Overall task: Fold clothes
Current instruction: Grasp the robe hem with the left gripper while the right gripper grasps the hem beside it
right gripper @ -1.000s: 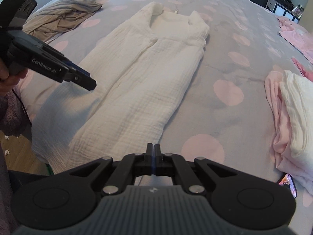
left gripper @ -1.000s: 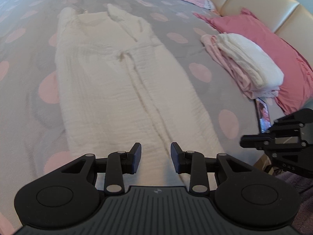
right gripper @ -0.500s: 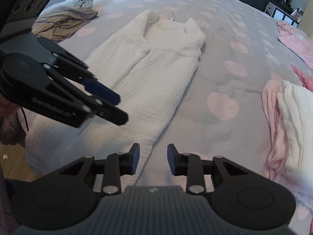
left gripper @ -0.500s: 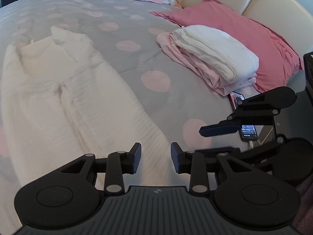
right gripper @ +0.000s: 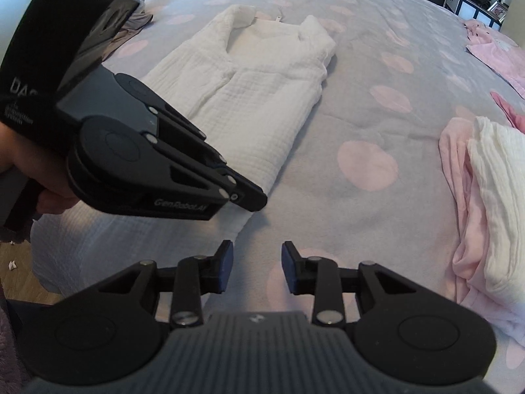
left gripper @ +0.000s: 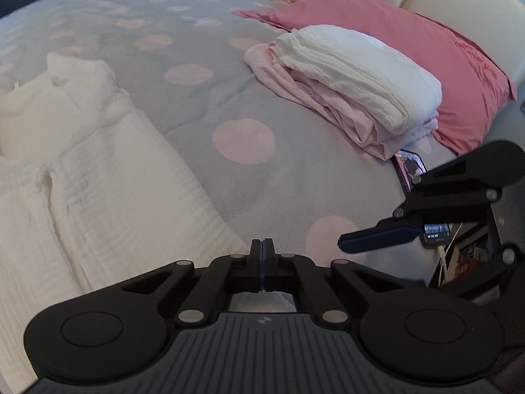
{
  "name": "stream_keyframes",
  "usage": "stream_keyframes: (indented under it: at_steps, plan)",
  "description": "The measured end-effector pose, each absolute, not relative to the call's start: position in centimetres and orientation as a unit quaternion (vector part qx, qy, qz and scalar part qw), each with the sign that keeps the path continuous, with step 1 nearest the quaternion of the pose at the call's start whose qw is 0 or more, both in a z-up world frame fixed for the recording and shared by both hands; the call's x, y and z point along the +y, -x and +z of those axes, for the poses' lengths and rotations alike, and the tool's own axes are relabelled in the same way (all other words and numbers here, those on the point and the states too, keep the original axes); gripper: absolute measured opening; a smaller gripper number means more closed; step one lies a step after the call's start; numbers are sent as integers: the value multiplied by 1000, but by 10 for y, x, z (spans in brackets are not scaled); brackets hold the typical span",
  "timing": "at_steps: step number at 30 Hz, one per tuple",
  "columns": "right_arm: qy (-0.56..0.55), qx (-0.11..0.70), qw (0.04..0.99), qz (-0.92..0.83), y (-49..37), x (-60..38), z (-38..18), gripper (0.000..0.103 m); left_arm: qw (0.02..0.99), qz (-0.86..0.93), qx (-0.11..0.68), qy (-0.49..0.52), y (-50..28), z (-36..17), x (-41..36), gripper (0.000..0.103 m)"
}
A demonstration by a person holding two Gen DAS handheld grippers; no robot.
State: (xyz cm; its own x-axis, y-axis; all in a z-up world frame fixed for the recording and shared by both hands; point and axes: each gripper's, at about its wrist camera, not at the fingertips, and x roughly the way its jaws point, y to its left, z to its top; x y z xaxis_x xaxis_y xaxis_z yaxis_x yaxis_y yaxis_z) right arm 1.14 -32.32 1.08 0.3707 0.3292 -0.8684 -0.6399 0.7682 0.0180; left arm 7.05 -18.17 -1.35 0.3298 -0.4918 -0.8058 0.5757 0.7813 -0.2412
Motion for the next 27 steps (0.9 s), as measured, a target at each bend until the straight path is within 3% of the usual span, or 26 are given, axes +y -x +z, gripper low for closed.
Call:
stream_keyframes:
  at_steps: [17,27]
  plan:
    - [168,485,812,277,2,-334,21,40,736,-407,533,-89,44,15,-142,0]
    - [184,508,785,303,28,-319,10,40,649,-408,634,-100,102,-8,-95,0]
